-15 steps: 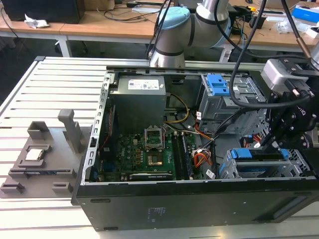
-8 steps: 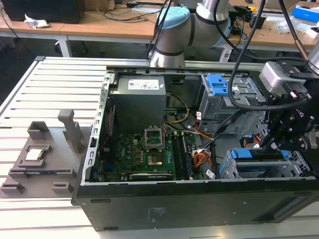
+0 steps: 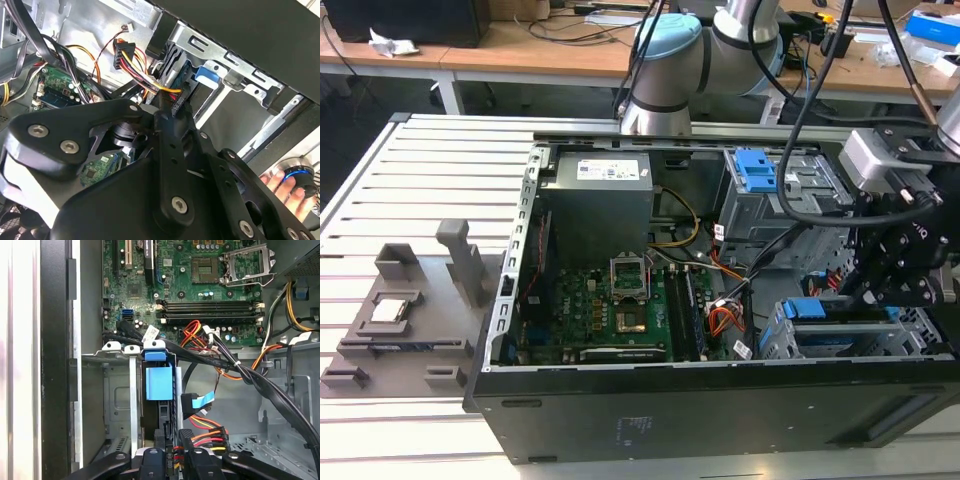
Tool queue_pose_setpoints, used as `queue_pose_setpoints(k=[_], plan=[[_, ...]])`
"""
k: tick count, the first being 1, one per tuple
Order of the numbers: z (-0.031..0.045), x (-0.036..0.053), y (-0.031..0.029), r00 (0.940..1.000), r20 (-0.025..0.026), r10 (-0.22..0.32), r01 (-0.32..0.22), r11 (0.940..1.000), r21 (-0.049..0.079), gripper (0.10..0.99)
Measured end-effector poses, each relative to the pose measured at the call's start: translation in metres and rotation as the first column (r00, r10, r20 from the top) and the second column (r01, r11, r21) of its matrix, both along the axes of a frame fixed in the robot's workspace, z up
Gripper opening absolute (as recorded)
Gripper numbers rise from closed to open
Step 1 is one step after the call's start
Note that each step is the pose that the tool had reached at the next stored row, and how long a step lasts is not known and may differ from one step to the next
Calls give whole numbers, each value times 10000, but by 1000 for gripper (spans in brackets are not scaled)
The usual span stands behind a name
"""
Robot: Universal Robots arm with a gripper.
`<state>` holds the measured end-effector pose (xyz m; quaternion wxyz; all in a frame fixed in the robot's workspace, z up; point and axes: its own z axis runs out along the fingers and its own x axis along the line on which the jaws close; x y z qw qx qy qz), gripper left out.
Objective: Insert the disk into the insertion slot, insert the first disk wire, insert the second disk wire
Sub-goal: 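Insert the first disk wire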
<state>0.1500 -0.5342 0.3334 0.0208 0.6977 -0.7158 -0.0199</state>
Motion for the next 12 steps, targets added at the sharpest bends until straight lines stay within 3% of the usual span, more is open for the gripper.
queue_pose_setpoints(k=[3, 5, 6, 9, 11, 12], plan=[[61, 0, 0, 10000, 0, -1, 1, 10000, -2, 243], [226, 0, 0, 10000, 0, -1, 1, 10000, -1, 243], [270, 0, 2, 10000, 0, 0, 0, 10000, -2, 243], [309, 0, 18, 10000, 0, 0, 0, 10000, -2, 227], [324, 0, 23, 10000, 0, 0, 0, 10000, -2, 106], [337, 0, 28, 10000, 0, 0, 0, 10000, -1, 106]])
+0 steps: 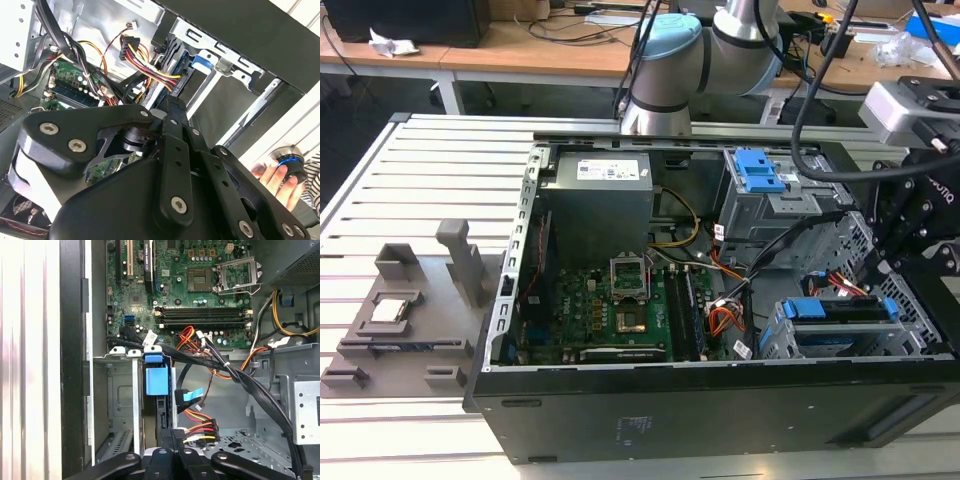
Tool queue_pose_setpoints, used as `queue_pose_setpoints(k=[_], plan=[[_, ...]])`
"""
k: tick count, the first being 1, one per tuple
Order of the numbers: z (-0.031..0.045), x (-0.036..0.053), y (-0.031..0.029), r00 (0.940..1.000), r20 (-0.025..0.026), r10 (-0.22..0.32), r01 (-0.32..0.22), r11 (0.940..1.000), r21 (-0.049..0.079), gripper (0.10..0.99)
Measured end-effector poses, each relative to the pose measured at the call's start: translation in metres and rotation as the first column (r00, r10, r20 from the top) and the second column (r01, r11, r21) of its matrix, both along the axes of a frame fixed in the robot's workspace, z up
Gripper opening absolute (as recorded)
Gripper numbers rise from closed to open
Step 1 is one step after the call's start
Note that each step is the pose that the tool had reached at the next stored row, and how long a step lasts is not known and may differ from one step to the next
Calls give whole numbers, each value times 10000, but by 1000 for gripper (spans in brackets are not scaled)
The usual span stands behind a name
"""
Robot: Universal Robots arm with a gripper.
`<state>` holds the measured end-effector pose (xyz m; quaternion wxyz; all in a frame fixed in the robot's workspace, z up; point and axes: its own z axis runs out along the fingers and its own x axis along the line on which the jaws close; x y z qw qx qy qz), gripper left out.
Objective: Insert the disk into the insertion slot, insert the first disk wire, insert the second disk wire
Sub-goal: 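Insert the first disk wire, then insert the second disk wire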
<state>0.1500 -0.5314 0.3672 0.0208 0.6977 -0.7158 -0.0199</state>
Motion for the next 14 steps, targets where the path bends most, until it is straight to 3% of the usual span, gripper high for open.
queue_pose_setpoints(k=[8, 14], plan=[[68, 0, 9, 10000, 0, 0, 0, 10000, -2, 106], [76, 0, 9, 10000, 0, 0, 0, 10000, -2, 106]])
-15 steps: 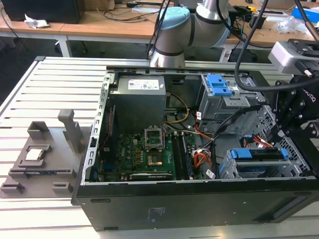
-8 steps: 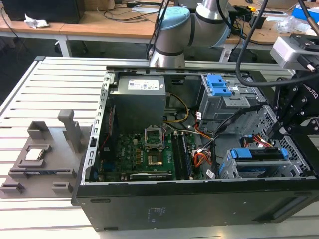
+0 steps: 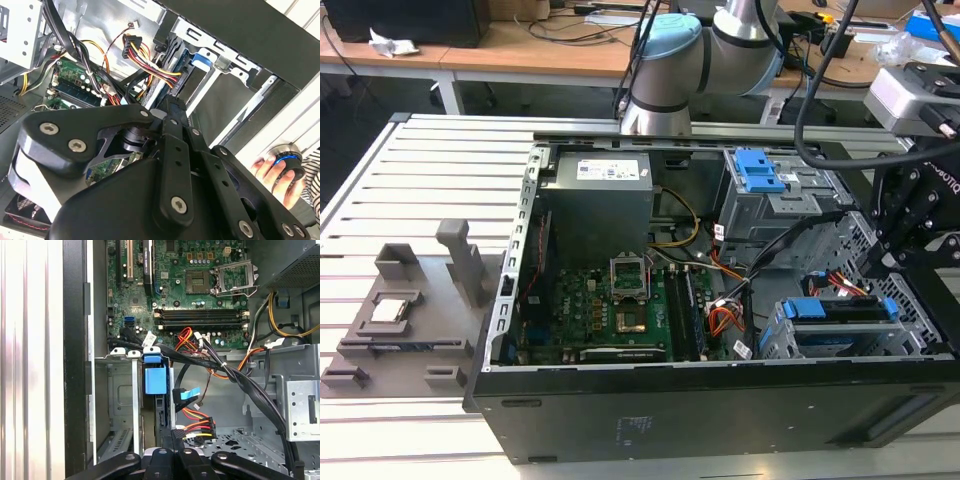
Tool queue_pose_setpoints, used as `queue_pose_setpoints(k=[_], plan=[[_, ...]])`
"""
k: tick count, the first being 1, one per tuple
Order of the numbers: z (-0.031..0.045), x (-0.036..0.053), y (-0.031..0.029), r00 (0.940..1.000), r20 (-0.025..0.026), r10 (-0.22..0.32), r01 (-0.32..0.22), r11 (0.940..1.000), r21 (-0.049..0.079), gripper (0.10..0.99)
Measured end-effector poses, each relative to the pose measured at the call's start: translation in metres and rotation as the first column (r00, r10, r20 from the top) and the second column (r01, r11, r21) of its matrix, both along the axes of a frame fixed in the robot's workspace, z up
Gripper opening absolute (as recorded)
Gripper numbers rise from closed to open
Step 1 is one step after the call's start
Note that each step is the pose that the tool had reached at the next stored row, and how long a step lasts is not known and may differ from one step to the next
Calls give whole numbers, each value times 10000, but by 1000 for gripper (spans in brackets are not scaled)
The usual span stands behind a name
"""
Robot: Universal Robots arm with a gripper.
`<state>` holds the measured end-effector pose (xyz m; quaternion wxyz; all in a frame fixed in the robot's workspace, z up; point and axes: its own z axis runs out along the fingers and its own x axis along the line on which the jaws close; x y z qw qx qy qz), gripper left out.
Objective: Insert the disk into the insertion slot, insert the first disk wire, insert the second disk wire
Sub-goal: 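Insert the second disk wire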
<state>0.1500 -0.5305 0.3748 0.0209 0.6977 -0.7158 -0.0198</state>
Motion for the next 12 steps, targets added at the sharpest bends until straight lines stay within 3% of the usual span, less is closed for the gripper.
queue_pose_setpoints(k=[10, 12], plan=[[4, 0, 0, 10000, 0, 0, 0, 10000, 0, 114], [4, 0, 0, 10000, 0, 0, 0, 10000, 0, 235]])
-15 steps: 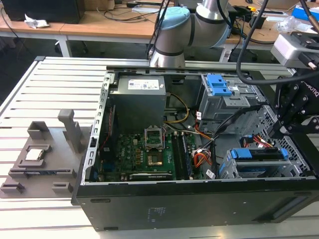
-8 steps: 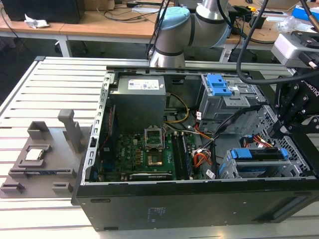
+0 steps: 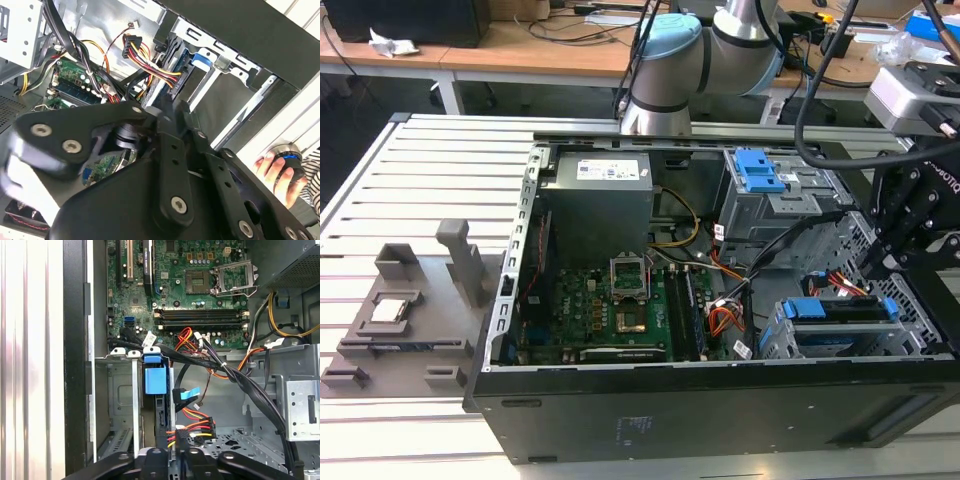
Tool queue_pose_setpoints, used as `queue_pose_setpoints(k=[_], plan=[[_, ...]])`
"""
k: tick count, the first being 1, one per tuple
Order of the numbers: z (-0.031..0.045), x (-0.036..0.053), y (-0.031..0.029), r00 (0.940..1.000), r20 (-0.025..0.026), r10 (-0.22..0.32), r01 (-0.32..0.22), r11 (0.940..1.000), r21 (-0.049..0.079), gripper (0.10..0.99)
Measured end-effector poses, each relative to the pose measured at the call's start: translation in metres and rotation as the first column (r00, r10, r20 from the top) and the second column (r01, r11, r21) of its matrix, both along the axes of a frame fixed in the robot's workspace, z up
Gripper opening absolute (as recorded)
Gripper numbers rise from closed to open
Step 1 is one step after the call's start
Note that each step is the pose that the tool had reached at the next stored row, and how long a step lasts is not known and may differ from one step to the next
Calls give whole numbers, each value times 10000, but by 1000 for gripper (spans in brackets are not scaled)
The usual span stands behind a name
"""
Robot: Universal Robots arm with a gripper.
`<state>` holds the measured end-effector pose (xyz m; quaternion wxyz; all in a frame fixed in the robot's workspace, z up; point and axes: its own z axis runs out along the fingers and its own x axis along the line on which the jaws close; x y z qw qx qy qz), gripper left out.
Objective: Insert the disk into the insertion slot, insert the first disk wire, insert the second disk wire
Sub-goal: 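Insert the second disk wire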
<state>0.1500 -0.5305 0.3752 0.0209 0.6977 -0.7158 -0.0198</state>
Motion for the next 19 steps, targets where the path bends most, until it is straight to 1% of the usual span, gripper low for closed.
queue_pose_setpoints(k=[2, 4, 8, 13, 19], plan=[[1, 0, 0, 10000, 0, 0, 0, 10000, 0, 361], [1, -12, 16, 10000, 0, 0, 0, 10000, -1, 361], [-3, -62, 17, 10000, 0, 0, 0, 10000, -1, 361], [-8, -86, 18, 10000, 0, -1, 1, 10000, 1, 361], [-14, -172, 18, 10000, 0, 0, 0, 10000, 0, 361]])
